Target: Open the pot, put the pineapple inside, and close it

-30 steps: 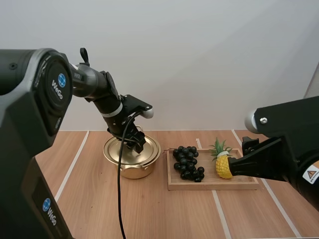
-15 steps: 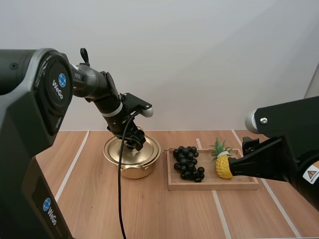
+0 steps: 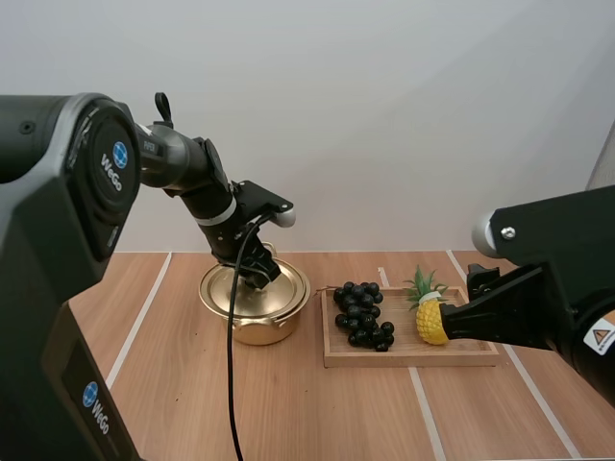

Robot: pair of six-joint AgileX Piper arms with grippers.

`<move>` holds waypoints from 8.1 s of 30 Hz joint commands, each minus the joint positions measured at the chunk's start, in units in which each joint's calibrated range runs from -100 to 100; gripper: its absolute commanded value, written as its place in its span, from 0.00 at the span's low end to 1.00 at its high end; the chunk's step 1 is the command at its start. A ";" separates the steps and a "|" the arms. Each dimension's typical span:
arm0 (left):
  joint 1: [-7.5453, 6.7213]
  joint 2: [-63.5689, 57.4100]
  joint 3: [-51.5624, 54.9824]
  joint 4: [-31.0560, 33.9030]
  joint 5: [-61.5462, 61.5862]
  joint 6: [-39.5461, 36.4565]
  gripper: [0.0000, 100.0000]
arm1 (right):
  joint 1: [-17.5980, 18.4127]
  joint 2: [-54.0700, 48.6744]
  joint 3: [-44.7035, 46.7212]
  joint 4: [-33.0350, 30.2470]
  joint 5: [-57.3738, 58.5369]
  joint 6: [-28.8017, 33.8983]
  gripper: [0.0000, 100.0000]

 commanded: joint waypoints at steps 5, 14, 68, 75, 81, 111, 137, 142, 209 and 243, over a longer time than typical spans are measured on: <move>-0.15 -0.10 -3.70 -0.30 -1.25 -2.11 0.00 | -0.20 -0.13 -0.52 -0.50 -0.26 -0.49 1.00; -0.15 -0.67 -11.46 -0.42 13.31 -2.08 0.00 | -0.20 -0.13 -0.52 -1.00 -0.26 -0.48 1.00; 0.97 -47.25 -45.22 -13.24 -45.92 -11.36 0.00 | -0.20 36.12 6.99 -14.36 -36.13 6.73 1.00; 0.97 -48.60 -45.22 -7.34 -44.78 -11.36 0.00 | -0.20 47.51 0.16 -15.16 -36.48 15.96 1.00; 0.97 -48.89 -45.22 -3.36 -43.12 -11.36 0.00 | -0.20 55.03 -6.28 -15.26 -32.68 19.37 1.00; 0.97 -48.89 -45.22 -3.35 -42.88 -11.36 0.00 | -0.20 78.76 -24.69 -13.91 0.44 20.80 1.00; 0.97 -48.51 -45.22 -3.35 -38.32 -10.69 0.00 | -0.20 78.96 -24.69 0.77 2.41 6.68 1.00; 0.97 -48.51 -45.22 -3.35 -38.32 -10.69 0.00 | -0.20 80.87 -24.69 1.09 -0.20 6.39 1.00; 0.97 -48.94 -45.22 -3.24 -39.10 -5.10 0.00 | -0.20 97.04 -33.66 -14.40 -0.89 18.46 0.00; 0.97 -50.73 -45.22 -4.98 -56.91 -7.76 0.00 | -0.20 56.71 -64.80 -5.47 -75.23 18.17 0.00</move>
